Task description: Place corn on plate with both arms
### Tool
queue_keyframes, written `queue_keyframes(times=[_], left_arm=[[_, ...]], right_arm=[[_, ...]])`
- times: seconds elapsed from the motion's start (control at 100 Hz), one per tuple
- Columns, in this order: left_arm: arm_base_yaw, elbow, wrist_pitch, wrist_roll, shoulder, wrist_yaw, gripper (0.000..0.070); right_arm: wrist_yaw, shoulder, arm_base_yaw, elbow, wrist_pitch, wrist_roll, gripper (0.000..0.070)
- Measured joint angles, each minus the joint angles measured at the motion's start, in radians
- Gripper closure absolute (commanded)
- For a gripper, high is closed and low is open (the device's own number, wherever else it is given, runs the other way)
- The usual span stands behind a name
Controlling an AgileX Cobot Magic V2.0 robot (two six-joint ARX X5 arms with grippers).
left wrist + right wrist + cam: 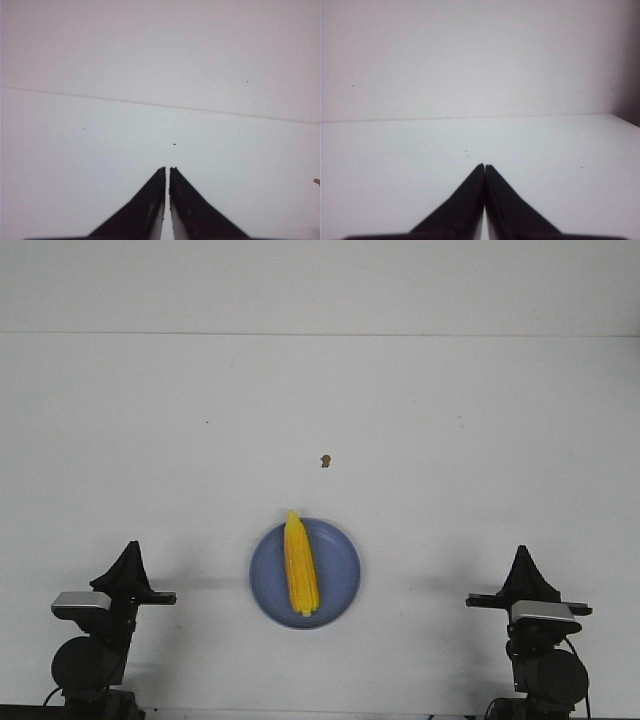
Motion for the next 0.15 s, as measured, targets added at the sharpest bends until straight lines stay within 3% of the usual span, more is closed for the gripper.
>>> queue_keyframes(times=[0.15], left_arm=[[0.0,0.0,0.0,0.0,0.0,0.0,0.0684]], right_arm=[[0.0,0.0,0.0,0.0,0.0,0.0,0.07]])
